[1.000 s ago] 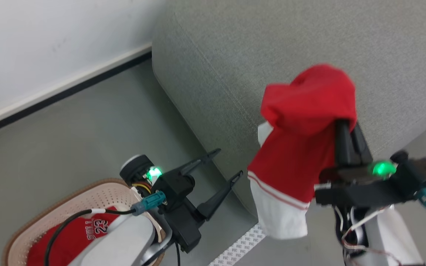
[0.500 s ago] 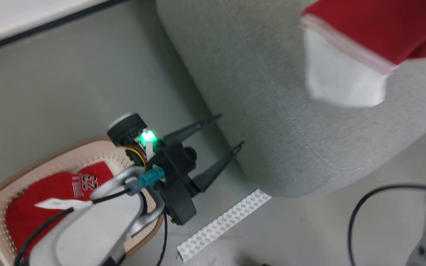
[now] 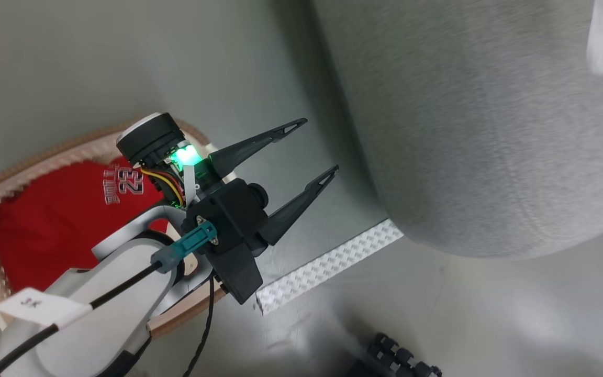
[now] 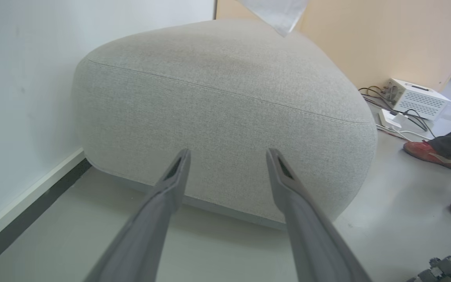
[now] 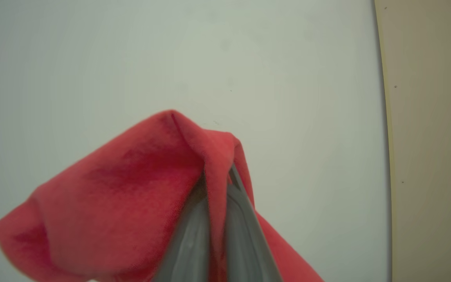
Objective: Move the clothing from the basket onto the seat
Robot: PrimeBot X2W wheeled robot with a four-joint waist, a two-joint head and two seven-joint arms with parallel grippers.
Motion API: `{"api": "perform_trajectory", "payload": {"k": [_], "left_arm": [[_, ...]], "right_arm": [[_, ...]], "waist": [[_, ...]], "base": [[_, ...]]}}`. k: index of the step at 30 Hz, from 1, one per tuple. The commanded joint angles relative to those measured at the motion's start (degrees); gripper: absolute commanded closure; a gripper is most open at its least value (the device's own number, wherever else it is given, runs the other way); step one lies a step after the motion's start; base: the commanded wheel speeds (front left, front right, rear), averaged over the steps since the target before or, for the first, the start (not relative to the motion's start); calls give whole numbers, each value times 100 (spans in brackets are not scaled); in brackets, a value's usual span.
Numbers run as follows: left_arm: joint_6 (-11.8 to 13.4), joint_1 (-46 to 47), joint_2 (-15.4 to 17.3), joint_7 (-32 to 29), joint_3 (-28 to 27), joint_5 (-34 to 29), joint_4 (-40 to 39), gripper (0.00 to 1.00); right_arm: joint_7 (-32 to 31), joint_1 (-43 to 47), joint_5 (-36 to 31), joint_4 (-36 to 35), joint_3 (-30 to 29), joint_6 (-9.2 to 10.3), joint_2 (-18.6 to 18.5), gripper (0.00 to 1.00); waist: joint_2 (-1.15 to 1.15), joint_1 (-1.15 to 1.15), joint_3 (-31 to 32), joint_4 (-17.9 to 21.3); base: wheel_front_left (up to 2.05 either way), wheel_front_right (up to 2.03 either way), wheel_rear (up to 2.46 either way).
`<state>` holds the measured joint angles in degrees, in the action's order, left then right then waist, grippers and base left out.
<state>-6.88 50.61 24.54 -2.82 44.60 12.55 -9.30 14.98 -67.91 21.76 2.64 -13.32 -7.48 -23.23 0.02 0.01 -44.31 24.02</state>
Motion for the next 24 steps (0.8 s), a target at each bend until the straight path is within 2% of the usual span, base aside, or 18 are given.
{"api": "perform_trajectory", "payload": {"k": [1, 5, 9, 18, 24], "left_arm": [[34, 18, 47, -44, -18, 0, -58, 0], [46, -15, 118, -99, 7, -22, -140, 0], [79, -99, 194, -142, 9, -10, -209, 0], [204, -233, 292, -122, -58, 99, -265, 0], [279, -305, 330, -106, -59, 133, -217, 0]], "right_arm": [[25, -114, -21, 34, -89, -2, -109, 100], [25, -206, -149, 292, -214, -2, -277, 100], [26, -74, -382, 864, -303, -2, -320, 100], [24, 42, -1116, 2626, -1029, -2, 346, 100], [25, 58, -1475, 3498, -1034, -2, 671, 100]], "waist": [[-2, -1, -506, -308], [-2, -1, -658, -340], [-2, -1, -719, -344], [-2, -1, -655, -332], [-2, -1, -553, -314]], "base": [[0, 0, 0], [0, 0, 0], [0, 0, 0], [0, 0, 0], [0, 0, 0]]}}
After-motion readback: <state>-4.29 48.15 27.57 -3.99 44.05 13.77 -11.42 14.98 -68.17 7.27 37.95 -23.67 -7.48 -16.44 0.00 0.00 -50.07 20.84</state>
